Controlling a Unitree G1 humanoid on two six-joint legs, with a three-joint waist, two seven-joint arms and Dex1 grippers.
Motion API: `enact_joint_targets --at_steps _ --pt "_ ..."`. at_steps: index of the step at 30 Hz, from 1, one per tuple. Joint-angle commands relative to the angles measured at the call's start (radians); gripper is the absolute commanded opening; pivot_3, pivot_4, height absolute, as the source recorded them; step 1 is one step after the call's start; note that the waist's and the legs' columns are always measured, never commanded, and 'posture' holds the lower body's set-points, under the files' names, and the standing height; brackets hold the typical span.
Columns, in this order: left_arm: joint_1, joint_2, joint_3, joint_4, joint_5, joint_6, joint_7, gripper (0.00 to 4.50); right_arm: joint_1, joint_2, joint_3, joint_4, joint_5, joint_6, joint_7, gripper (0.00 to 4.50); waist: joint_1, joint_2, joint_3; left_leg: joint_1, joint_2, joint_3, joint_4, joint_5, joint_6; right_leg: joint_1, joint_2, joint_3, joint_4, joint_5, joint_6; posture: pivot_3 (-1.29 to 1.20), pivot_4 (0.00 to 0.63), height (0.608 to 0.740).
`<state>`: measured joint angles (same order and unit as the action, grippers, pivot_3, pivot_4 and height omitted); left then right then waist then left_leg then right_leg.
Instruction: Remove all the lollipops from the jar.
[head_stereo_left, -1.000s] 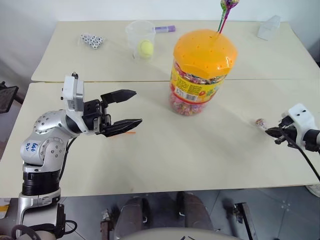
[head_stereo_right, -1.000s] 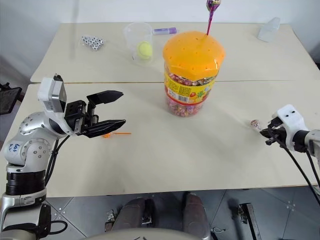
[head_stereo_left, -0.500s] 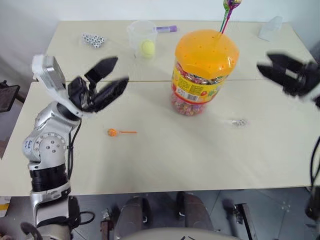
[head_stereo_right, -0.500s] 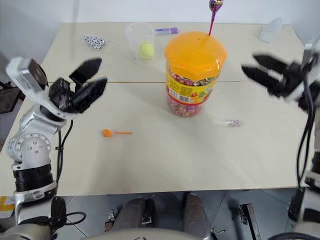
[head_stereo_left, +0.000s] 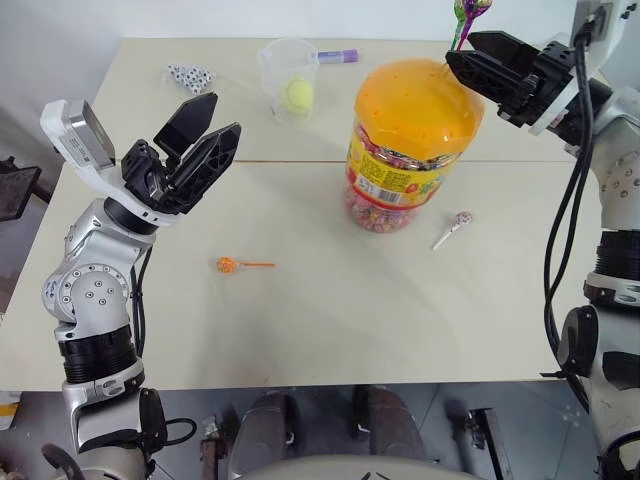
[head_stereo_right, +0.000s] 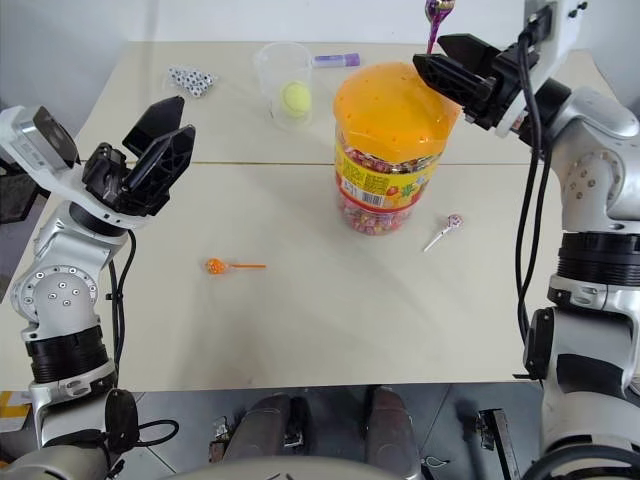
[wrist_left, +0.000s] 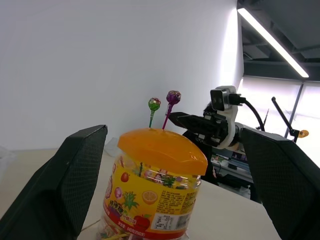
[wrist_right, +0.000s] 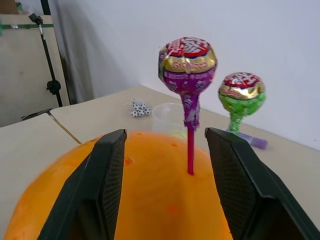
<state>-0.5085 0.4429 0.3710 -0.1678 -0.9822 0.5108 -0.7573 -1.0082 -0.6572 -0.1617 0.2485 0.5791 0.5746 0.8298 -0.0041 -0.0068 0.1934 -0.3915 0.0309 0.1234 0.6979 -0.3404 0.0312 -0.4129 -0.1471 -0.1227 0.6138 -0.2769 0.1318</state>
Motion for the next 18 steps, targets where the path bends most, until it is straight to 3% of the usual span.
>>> enact_joint_targets --at_steps 1,4,9,14,18 --pt "-0.003 -0.004 0.004 -0.039 -0.011 -0.022 0.001 4.50 -0.048 0.006 -0.014 0.017 -0.013 -0.011 -0.007 2.44 0.002 0.000 0.000 0.000 0.000 0.000 0.000 0.000 0.000 0.000 0.000 0.000 0.000 0.000 0.000 0.00 0.150 0.740" --pt "-0.006 -0.004 0.003 -0.035 -0.008 -0.026 -0.001 4.50 -0.062 0.018 -0.016 0.043 -0.029 -0.020 -0.016 1.78 0.001 0.000 0.000 0.000 0.000 0.000 0.000 0.000 0.000 0.000 0.000 0.000 0.000 0.000 0.000 0.00 0.150 0.740" --pt "-0.012 -0.001 0.001 -0.029 -0.007 -0.031 -0.008 4.50 -0.072 0.029 -0.050 0.065 -0.017 -0.041 -0.007 0.04 0.000 0.000 0.000 0.000 0.000 0.000 -0.001 0.000 0.000 0.000 0.000 0.000 0.000 0.000 0.000 0.00 0.150 0.740" --pt "-0.022 0.010 -0.027 -0.013 0.018 -0.043 -0.062 4.50 -0.104 0.025 -0.176 0.130 0.051 -0.122 0.011 0.04 0.002 0.000 0.000 0.000 0.000 0.001 -0.001 0.000 0.000 0.000 0.000 0.000 0.000 0.000 0.000 0.00 0.150 0.740" --pt "-0.026 0.029 -0.076 0.000 0.067 -0.066 -0.132 4.50 -0.112 -0.077 -0.258 0.212 0.086 -0.093 0.058 0.04 0.009 0.000 0.000 -0.001 -0.001 0.004 0.000 0.000 0.000 0.000 0.000 -0.001 -0.001 0.000 0.000 0.00 0.150 0.740"
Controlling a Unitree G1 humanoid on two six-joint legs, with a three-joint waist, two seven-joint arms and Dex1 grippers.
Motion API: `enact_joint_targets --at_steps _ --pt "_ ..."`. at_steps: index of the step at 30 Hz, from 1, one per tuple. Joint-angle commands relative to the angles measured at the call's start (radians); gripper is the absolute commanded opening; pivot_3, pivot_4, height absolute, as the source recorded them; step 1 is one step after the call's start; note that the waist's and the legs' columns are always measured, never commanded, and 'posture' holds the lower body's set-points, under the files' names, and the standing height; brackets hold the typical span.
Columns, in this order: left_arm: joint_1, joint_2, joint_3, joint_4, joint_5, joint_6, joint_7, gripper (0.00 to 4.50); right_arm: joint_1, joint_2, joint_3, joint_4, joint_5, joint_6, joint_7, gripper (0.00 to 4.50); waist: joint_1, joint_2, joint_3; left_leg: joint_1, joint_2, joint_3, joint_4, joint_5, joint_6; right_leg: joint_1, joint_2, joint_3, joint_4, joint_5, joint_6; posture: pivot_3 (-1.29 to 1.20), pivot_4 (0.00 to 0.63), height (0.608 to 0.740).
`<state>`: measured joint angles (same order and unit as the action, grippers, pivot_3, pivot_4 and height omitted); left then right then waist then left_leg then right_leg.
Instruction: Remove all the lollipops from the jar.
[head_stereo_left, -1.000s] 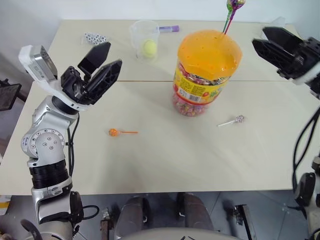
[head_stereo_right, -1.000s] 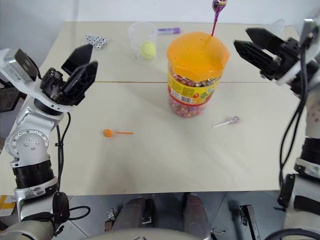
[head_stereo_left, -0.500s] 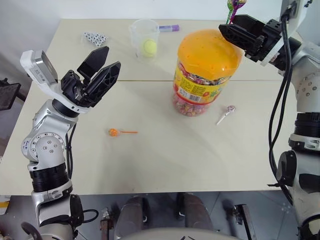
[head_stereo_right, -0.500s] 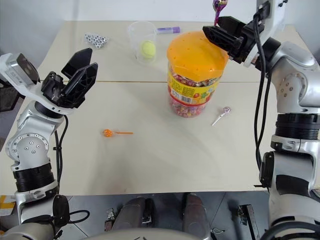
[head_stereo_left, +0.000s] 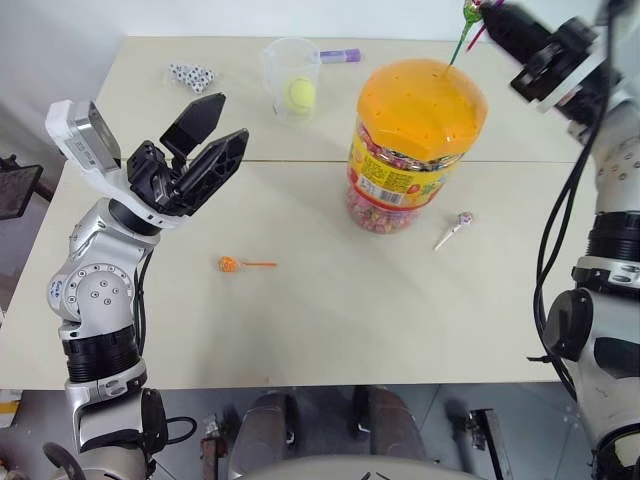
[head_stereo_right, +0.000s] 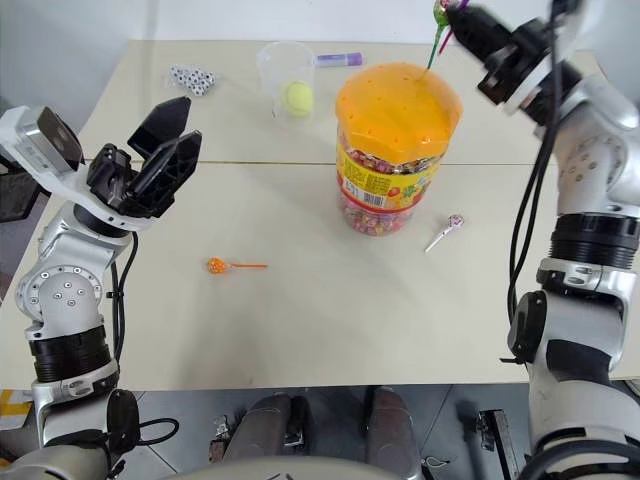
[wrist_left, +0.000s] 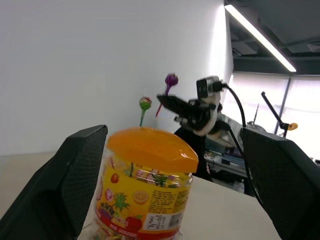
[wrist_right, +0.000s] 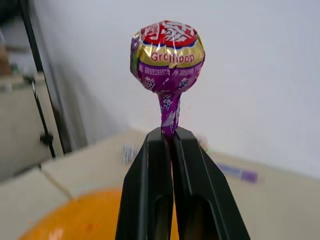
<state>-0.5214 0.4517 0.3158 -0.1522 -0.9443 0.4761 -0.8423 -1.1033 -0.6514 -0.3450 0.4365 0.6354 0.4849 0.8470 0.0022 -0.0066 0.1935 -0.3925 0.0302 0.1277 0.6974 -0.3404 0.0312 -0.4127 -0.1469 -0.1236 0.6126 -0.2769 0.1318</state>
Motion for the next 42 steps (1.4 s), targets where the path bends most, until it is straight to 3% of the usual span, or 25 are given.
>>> enact_joint_targets --at_steps 1,4,7,12,17,18,24,27,30,35,42 --pt "-0.006 0.035 -0.046 -0.014 0.062 -0.047 -0.080 4.50 0.023 -0.157 -0.032 0.040 -0.008 0.053 0.088 0.04 0.004 0.000 0.000 0.000 0.000 -0.001 0.000 0.000 0.000 0.000 0.000 -0.001 0.000 0.000 0.000 0.00 0.150 0.740" --pt "0.023 0.080 -0.118 -0.012 0.168 -0.112 -0.173 4.50 0.230 -0.368 0.166 0.034 -0.199 0.059 0.230 0.04 0.011 0.000 0.000 0.000 0.000 -0.001 -0.002 0.000 0.000 0.001 0.000 -0.003 -0.002 0.000 0.000 0.00 0.150 0.740" --pt "0.038 0.094 -0.156 -0.003 0.220 -0.154 -0.214 4.50 0.461 -0.464 0.282 -0.011 -0.358 -0.053 0.251 0.04 0.008 -0.001 -0.001 0.001 0.000 0.001 -0.004 -0.001 0.000 0.002 0.000 -0.003 -0.004 0.000 0.000 0.00 0.150 0.740" --pt "0.036 0.102 -0.187 0.007 0.265 -0.173 -0.243 4.50 0.657 -0.429 0.308 -0.039 -0.454 -0.135 0.153 0.04 -0.014 0.006 0.002 0.003 0.001 0.010 -0.002 0.001 0.000 0.000 0.000 0.004 -0.004 0.000 0.000 0.00 0.150 0.740" --pt "0.031 0.107 -0.185 0.012 0.267 -0.164 -0.251 4.50 0.712 -0.390 0.309 -0.036 -0.468 -0.137 0.127 0.04 -0.019 0.006 0.002 0.006 0.002 0.010 -0.001 0.002 -0.001 0.001 0.000 0.005 -0.001 0.000 0.000 0.00 0.150 0.740" --pt "0.030 0.110 -0.183 0.013 0.265 -0.162 -0.251 4.50 0.713 -0.386 0.297 -0.045 -0.447 -0.120 0.146 0.25 -0.018 0.006 0.002 0.006 0.002 0.010 -0.001 0.001 -0.001 0.001 0.000 0.006 -0.001 0.000 0.000 0.00 0.150 0.740" --pt "0.017 0.085 -0.135 0.011 0.201 -0.121 -0.191 4.50 0.672 -0.392 0.162 -0.138 -0.267 -0.163 0.338 1.98 -0.005 0.006 0.002 0.006 0.002 0.009 -0.001 0.001 0.000 0.001 0.000 0.006 -0.002 0.000 0.000 0.00 0.150 0.740" --pt "-0.024 0.031 -0.064 0.028 0.110 -0.079 -0.093 4.50 0.495 -0.342 0.088 -0.155 -0.162 -0.108 0.294 2.97 -0.004 0.006 0.002 0.005 0.002 0.003 0.000 0.001 0.001 0.001 -0.001 0.007 -0.002 0.000 0.000 0.00 0.150 0.740" --pt "-0.085 -0.033 0.009 0.067 0.037 -0.058 0.022 4.50 0.280 -0.232 0.059 -0.134 -0.095 -0.061 0.189 2.97 -0.011 0.006 0.003 0.005 0.003 0.003 0.002 0.001 0.001 0.001 0.000 0.007 -0.001 0.000 0.000 0.00 0.150 0.740" --pt "-0.116 -0.072 0.017 0.088 0.034 -0.049 0.089 4.50 0.062 -0.084 0.131 -0.016 -0.173 -0.026 0.019 2.97 -0.002 0.003 0.001 0.005 0.002 -0.004 0.000 0.000 -0.001 0.001 0.000 0.000 0.004 0.001 -0.001 0.00 0.150 0.740" --pt "-0.098 -0.091 -0.005 0.059 0.037 -0.041 0.099 4.50 -0.101 0.030 0.187 0.169 -0.246 -0.031 -0.045 2.97 -0.004 0.003 0.001 -0.002 0.001 -0.003 0.001 -0.001 -0.001 -0.001 -0.001 -0.007 0.003 0.001 0.000 0.00 0.150 0.740"
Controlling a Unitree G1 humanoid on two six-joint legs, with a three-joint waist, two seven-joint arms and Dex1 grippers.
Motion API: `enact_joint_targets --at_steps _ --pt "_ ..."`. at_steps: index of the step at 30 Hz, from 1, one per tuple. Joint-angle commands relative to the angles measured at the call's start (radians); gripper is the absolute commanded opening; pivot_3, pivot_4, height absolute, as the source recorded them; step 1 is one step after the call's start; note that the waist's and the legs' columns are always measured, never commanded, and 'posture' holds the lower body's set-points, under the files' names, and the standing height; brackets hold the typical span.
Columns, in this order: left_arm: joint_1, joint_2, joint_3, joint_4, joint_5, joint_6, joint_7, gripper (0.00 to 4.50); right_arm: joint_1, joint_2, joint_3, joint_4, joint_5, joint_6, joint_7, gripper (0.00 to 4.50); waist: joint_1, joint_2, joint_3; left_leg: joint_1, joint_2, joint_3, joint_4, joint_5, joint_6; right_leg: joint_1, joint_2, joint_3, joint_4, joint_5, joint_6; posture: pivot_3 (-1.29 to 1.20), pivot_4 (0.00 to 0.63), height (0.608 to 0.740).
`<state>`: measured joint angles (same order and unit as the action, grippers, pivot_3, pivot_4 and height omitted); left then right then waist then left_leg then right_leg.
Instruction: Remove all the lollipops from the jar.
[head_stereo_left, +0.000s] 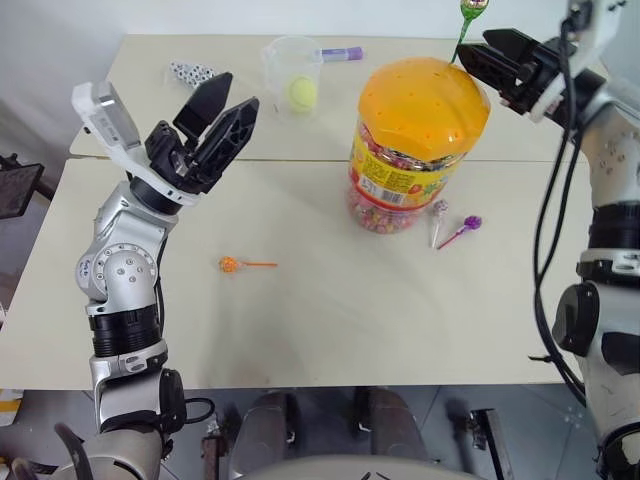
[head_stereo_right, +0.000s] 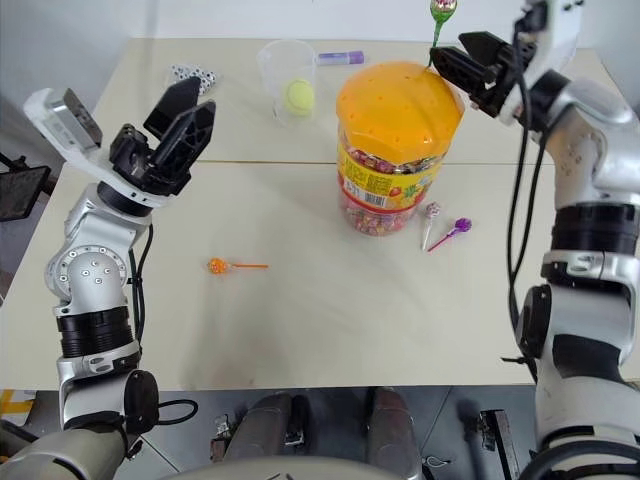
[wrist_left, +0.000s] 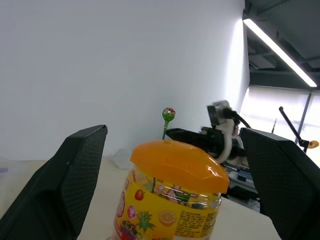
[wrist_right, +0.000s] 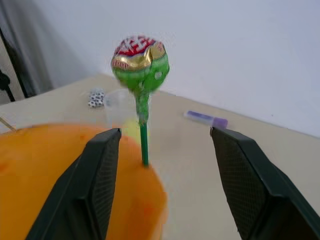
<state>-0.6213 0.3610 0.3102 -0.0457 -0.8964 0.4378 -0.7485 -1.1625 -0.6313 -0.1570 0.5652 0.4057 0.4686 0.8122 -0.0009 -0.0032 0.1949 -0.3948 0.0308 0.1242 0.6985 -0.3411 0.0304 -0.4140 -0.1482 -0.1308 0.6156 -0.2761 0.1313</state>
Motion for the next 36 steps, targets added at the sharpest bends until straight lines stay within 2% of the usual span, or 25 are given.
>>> enact_joint_targets --at_steps 1,6,7,9,15,18,21,23,27,30,32,36 --pt "0.004 -0.001 0.001 -0.050 -0.012 -0.002 0.007 4.50 -0.056 0.022 -0.002 0.058 -0.017 -0.015 -0.007 2.97 -0.002 0.000 0.000 0.000 0.000 0.000 0.000 0.000 0.000 0.000 0.000 0.000 0.000 0.000 0.000 0.00 0.150 0.740" --pt "0.019 -0.004 0.000 -0.064 -0.015 -0.001 0.010 4.50 -0.111 0.065 -0.001 0.122 -0.025 -0.032 0.024 2.97 -0.010 0.000 0.000 0.000 0.000 0.001 0.000 0.001 -0.001 0.000 0.000 0.001 0.000 0.000 0.000 0.00 0.150 0.740" --pt "0.020 -0.003 0.001 -0.065 -0.016 0.000 0.011 4.50 -0.115 0.067 -0.001 0.124 -0.025 -0.028 0.034 2.59 -0.012 0.000 0.000 0.000 0.000 0.001 0.000 0.001 -0.001 0.000 0.000 0.001 0.000 0.000 0.000 0.00 0.150 0.740" --pt "0.020 -0.002 0.003 -0.067 -0.017 -0.001 0.013 4.50 -0.116 0.067 -0.001 0.124 -0.026 -0.027 0.048 2.13 -0.017 0.000 0.000 0.001 0.001 0.000 0.000 0.001 -0.001 0.000 0.001 0.001 0.001 0.000 0.000 0.00 0.150 0.740" --pt "0.018 0.001 0.001 -0.060 -0.018 0.002 0.005 4.50 -0.142 0.060 -0.048 0.134 0.002 -0.041 0.066 0.03 -0.027 0.000 0.000 0.000 0.000 0.000 -0.001 0.001 -0.001 0.000 0.000 0.001 0.000 0.000 0.000 0.00 0.150 0.740" --pt "0.007 0.000 0.000 -0.047 -0.018 -0.001 -0.007 4.50 -0.163 0.052 -0.099 0.156 0.038 -0.094 0.088 0.01 -0.026 0.000 0.000 0.000 0.000 0.000 -0.001 0.001 -0.001 0.000 0.000 0.001 0.000 0.000 0.000 0.00 0.150 0.740" --pt "-0.007 0.014 -0.019 -0.028 -0.001 -0.011 -0.066 4.50 -0.199 0.005 -0.207 0.198 0.118 -0.127 0.129 0.01 -0.023 0.000 0.000 0.000 0.000 0.000 -0.001 0.001 -0.001 0.000 0.000 0.000 0.000 0.000 0.000 0.00 0.150 0.740" --pt "-0.008 0.034 -0.052 -0.020 0.037 -0.024 -0.115 4.50 -0.195 -0.063 -0.193 0.242 0.077 -0.133 0.152 0.01 -0.019 0.000 0.000 -0.001 0.000 0.000 -0.001 0.001 -0.001 0.000 0.000 -0.001 -0.001 0.000 0.000 0.00 0.150 0.740" --pt "0.026 0.114 -0.170 -0.021 0.170 -0.083 -0.256 4.50 -0.084 -0.248 0.004 0.265 -0.118 -0.106 0.281 0.01 -0.004 0.000 0.000 -0.001 -0.001 0.000 -0.002 0.001 0.000 0.001 0.001 -0.001 -0.005 0.000 0.000 0.00 0.150 0.740" --pt "0.066 0.161 -0.249 -0.044 0.240 -0.117 -0.346 4.50 0.151 -0.386 0.120 0.169 -0.243 -0.167 0.372 0.01 -0.003 0.000 0.000 -0.001 0.000 0.003 -0.002 0.001 0.000 0.001 0.001 0.000 -0.006 0.000 0.000 0.00 0.150 0.740" --pt "0.090 0.180 -0.274 -0.054 0.269 -0.131 -0.372 4.50 0.288 -0.420 0.119 0.098 -0.263 -0.163 0.346 0.01 -0.003 0.003 0.002 -0.001 0.000 0.003 -0.002 0.001 0.000 0.001 0.001 0.000 -0.006 0.000 0.000 0.00 0.150 0.740" --pt "0.136 0.216 -0.280 -0.021 0.322 -0.165 -0.399 4.50 0.665 -0.430 0.072 -0.060 -0.276 -0.259 0.303 0.01 -0.004 0.006 0.003 0.001 0.001 0.005 -0.001 0.002 -0.001 0.000 0.001 0.002 -0.004 0.000 0.000 0.00 0.150 0.740"
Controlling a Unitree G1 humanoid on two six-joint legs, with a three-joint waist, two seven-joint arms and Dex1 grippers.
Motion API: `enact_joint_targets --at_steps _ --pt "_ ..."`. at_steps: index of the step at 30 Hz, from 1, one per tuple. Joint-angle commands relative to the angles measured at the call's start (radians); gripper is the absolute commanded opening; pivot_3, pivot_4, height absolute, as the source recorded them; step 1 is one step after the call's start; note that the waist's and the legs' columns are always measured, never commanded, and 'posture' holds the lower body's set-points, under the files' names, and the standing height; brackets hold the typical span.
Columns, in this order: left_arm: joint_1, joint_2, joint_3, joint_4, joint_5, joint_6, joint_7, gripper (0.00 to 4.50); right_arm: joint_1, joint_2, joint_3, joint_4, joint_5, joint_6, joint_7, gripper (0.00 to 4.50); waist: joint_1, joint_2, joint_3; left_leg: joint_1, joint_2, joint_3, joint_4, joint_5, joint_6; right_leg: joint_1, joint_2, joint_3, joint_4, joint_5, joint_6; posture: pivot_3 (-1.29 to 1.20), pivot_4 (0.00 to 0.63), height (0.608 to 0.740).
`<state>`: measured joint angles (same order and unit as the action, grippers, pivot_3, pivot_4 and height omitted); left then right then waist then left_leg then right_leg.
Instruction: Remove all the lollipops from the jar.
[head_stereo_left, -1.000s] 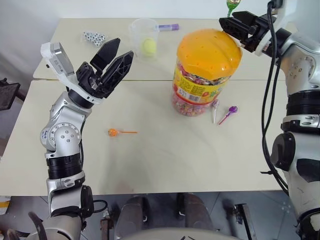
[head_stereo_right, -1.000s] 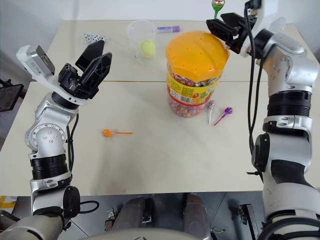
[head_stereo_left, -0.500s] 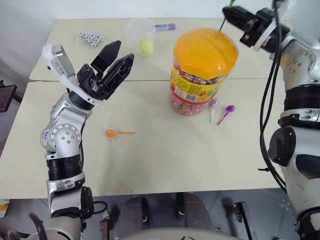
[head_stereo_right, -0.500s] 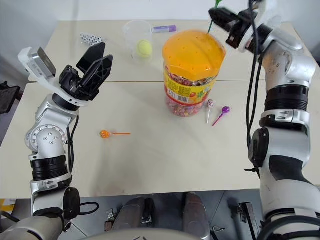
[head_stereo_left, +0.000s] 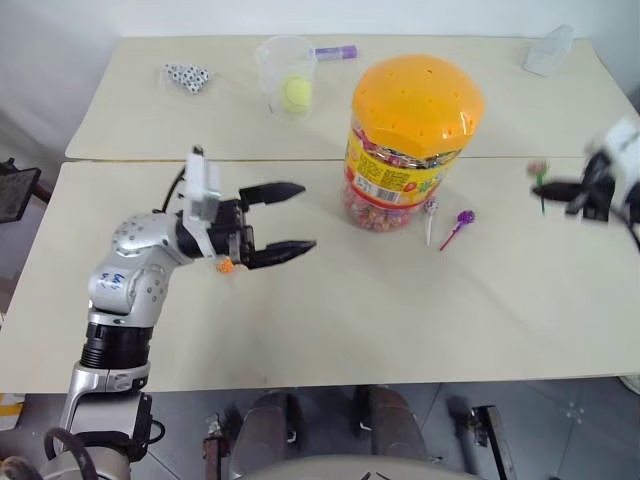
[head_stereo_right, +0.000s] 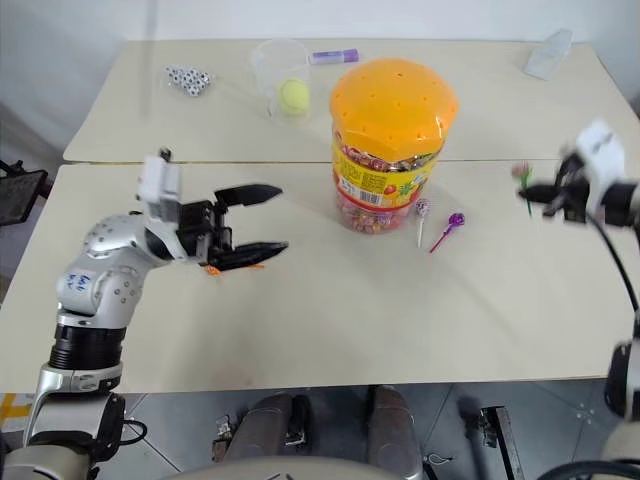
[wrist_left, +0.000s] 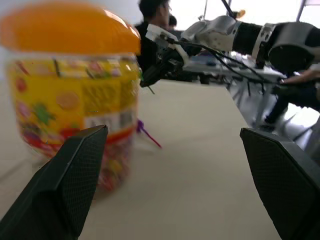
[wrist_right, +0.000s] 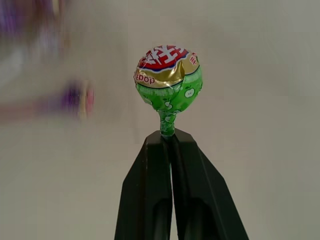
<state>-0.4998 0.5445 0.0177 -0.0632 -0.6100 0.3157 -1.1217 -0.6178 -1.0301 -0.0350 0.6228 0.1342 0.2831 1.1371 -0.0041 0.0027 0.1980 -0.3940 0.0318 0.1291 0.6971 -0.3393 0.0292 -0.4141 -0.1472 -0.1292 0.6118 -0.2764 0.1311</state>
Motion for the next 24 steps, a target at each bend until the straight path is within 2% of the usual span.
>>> enact_joint_targets --at_steps 1,5,8,13,15,19,24 --pt "0.022 0.043 0.009 0.008 0.055 -0.057 -0.035 4.50 0.186 -0.025 -0.058 -0.144 -0.007 -0.097 -0.033 0.01 -0.001 0.000 0.000 0.001 0.000 0.000 0.000 0.000 0.000 0.000 0.000 0.000 0.000 0.000 0.000 0.00 0.150 0.740" --pt "0.028 0.056 0.009 0.021 0.071 -0.068 -0.050 4.50 0.313 -0.002 -0.104 -0.192 0.006 -0.106 -0.093 0.01 0.001 0.000 -0.001 0.006 0.000 0.003 0.000 0.001 0.000 0.005 0.000 0.003 -0.001 0.000 0.000 0.00 0.150 0.740" --pt "0.029 0.056 0.026 0.029 0.049 -0.049 -0.055 4.50 0.320 0.007 -0.147 -0.223 0.046 -0.104 -0.097 0.70 0.006 -0.001 -0.001 0.006 0.000 0.002 0.002 0.001 0.000 0.005 -0.001 0.004 -0.001 0.000 0.000 0.00 0.150 0.740" --pt "0.054 0.062 0.088 0.038 0.030 -0.041 -0.033 4.50 0.345 0.032 -0.238 -0.287 0.165 -0.237 0.006 2.41 0.004 0.000 -0.001 0.006 0.000 -0.004 0.000 0.001 0.000 0.004 -0.001 0.005 0.000 0.000 0.000 0.00 0.150 0.740" --pt "0.086 0.092 0.128 0.046 0.060 -0.043 0.005 4.50 0.347 0.094 -0.312 -0.352 0.305 -0.325 0.117 3.12 0.000 -0.001 -0.001 0.006 0.000 -0.005 0.000 0.000 0.000 0.004 0.000 0.004 0.000 0.000 0.000 0.00 0.150 0.740" --pt "0.181 0.145 0.208 0.034 0.131 -0.101 0.085 4.50 0.348 0.133 -0.301 -0.530 0.456 -0.219 0.205 4.46 0.000 -0.001 -0.001 0.007 0.001 -0.005 0.000 0.000 0.001 0.004 0.001 0.004 0.000 0.000 0.000 0.00 0.150 0.740" --pt "0.401 0.157 0.321 -0.041 0.166 -0.164 0.155 4.50 0.341 0.205 -0.166 -0.664 0.471 -0.245 0.302 4.46 0.002 -0.001 -0.001 0.007 0.005 -0.006 0.000 -0.001 0.002 0.004 -0.001 0.004 0.000 0.000 0.000 0.00 0.150 0.740"
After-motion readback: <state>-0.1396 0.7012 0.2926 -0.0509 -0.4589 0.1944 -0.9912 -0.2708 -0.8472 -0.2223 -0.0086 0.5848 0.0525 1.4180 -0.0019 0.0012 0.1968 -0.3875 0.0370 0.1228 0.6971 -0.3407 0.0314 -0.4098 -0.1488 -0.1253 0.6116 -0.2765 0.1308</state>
